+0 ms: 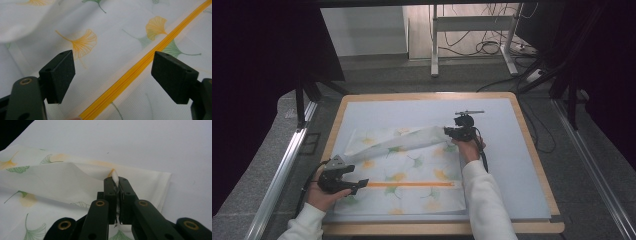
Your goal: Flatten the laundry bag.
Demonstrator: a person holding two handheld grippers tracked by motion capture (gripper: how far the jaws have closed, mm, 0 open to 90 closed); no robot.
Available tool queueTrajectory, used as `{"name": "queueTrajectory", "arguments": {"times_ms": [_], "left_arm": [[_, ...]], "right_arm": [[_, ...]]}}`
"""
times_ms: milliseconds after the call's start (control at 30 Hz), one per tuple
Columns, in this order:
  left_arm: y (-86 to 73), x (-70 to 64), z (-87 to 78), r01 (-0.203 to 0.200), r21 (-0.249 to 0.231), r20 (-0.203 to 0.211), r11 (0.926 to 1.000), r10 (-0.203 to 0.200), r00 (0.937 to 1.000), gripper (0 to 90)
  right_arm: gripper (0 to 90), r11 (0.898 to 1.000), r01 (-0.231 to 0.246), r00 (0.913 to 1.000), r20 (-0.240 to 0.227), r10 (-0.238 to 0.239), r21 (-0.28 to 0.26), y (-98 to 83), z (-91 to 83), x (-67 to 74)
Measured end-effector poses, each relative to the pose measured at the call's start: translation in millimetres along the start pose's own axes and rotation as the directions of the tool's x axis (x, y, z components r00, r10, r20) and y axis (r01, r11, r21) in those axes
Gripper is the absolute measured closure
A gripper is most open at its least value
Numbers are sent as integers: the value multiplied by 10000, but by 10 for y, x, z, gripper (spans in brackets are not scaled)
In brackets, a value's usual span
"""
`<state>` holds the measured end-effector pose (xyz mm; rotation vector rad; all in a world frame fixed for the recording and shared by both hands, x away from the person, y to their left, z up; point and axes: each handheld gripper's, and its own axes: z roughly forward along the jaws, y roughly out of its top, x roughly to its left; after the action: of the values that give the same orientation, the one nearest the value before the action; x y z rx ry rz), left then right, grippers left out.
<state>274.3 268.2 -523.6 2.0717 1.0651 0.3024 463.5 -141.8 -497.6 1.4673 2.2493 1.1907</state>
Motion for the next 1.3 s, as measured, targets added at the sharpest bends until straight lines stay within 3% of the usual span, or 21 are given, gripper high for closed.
{"name": "queueTrajectory", "arguments": {"times_ms": [733, 833, 933, 967, 1000, 1133, 1300], "left_arm": [[-4, 6, -3, 13, -2, -33, 10000, -13, 10000, 188], [-4, 5, -6, 11, 4, -32, 10000, -11, 10000, 188], [-5, 13, -6, 26, -4, -41, 10000, -26, 10000, 188], [-5, 13, -6, 26, -4, -41, 10000, -26, 10000, 188], [-4, 11, -4, 33, 0, -40, 10000, -33, 10000, 188], [-5, 6, -4, 19, -4, -37, 10000, -19, 10000, 187], [-1, 4, -2, -20, 14, -37, 10000, 20, 10000, 188]], "right_arm": [[840, 9943, -724, 9965, 371, 755, -780, -9, 79, -259], [800, 9934, -614, 9963, 538, 668, -968, -8, 83, -302], [658, 9932, -398, 9943, 944, 503, -1097, -7, 63, -345], [658, 9932, -398, 9943, 944, 503, -1097, -7, 63, -345], [589, 9922, -330, 9926, 1124, 467, -1200, -5, 41, -346], [525, 9897, -254, 9901, 1333, 444, -1411, 5, -37, -328], [537, 9862, -139, 9917, 1237, 347, -1650, 27, -132, -274]]}}
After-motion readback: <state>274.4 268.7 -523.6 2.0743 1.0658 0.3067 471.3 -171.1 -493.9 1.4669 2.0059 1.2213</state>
